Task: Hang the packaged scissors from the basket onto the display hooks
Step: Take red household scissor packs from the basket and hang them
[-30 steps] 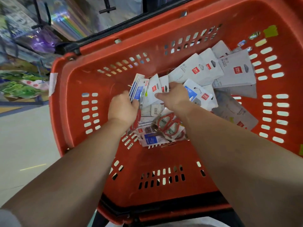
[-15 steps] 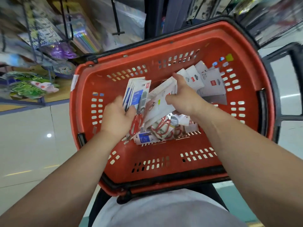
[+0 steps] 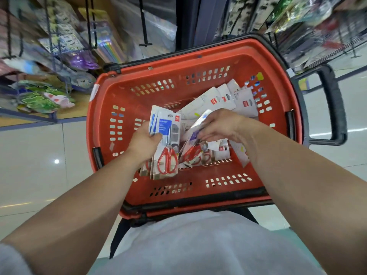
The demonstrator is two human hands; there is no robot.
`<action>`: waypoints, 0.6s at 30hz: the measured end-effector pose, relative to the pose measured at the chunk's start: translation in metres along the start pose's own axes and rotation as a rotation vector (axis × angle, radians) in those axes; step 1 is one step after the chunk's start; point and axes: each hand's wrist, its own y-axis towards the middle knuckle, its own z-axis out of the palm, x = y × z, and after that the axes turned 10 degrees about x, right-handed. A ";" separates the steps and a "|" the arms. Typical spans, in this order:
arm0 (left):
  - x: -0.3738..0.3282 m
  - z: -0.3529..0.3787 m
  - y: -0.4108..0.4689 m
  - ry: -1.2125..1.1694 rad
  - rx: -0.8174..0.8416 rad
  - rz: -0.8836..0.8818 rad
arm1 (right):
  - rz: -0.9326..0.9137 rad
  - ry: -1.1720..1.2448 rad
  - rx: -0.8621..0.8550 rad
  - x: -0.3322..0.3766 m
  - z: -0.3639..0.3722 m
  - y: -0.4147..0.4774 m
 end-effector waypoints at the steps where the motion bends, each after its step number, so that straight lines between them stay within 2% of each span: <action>1: 0.004 -0.002 0.002 0.012 -0.015 -0.006 | -0.004 -0.019 -0.042 -0.001 -0.002 0.005; 3: 0.009 -0.002 0.004 0.021 -0.023 -0.012 | -0.004 -0.144 -0.115 -0.001 -0.006 0.017; 6: 0.014 0.001 0.008 -0.004 -0.019 -0.010 | 0.034 -0.499 -0.154 -0.001 -0.013 0.031; 8: 0.015 0.003 0.012 -0.015 -0.030 -0.017 | 0.063 -0.644 -0.169 -0.004 -0.018 0.038; 12: 0.014 0.010 0.021 -0.019 -0.008 -0.016 | 0.114 -0.791 -0.196 -0.008 -0.020 0.041; 15: 0.010 0.013 0.027 -0.014 0.000 -0.013 | 0.177 -0.968 -0.286 -0.012 -0.025 0.042; 18: 0.005 0.009 0.032 0.023 -0.015 -0.012 | 0.065 -0.887 -0.257 -0.018 -0.030 0.040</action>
